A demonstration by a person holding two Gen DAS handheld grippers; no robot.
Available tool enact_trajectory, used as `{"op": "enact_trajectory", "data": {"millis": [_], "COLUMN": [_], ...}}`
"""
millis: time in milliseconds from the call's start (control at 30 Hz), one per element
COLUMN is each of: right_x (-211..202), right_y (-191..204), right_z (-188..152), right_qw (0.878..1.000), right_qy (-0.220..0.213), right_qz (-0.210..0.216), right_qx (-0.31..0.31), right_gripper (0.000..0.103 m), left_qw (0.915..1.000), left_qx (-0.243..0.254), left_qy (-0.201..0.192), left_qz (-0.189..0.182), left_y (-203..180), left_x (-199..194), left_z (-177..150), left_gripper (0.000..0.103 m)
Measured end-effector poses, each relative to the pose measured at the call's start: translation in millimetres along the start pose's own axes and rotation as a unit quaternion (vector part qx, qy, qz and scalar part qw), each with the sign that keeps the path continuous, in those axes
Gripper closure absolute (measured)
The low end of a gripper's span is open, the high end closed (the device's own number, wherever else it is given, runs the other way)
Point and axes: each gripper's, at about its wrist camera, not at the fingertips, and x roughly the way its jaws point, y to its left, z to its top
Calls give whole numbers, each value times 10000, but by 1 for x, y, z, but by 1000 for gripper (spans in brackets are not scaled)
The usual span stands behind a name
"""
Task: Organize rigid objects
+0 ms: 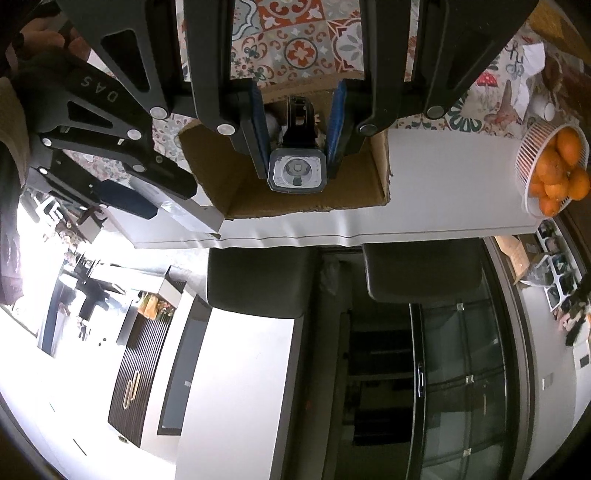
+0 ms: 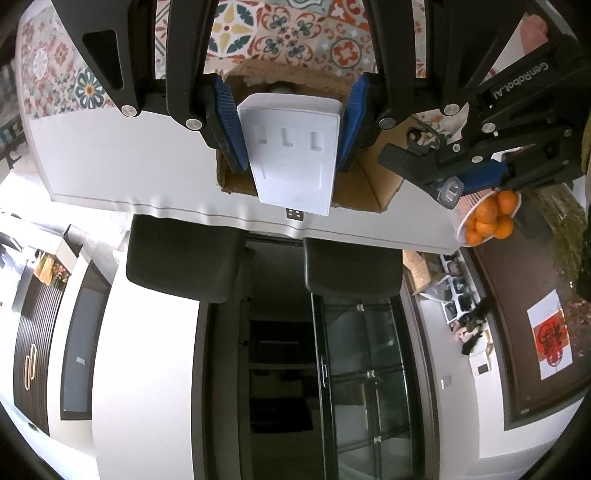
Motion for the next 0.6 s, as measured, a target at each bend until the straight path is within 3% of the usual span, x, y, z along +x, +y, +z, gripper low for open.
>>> {"op": "enact_trajectory", "data": {"millis": [267, 600], "right_x": [24, 71], "right_y": [-6, -13], "right_z": [8, 7], "right_qw": [9998, 9968], "right_qy": [185, 800], "right_qz": [-68, 24], "right_qx": [23, 44], "right_gripper": [53, 53], "left_qw": [9997, 9974], "left_qx": [-61, -101], "left_qy": [240, 709], "left_qz": [7, 60], "left_y": [6, 16], "left_x": [27, 71], "left_z": [7, 12], "left_gripper": [74, 74]}}
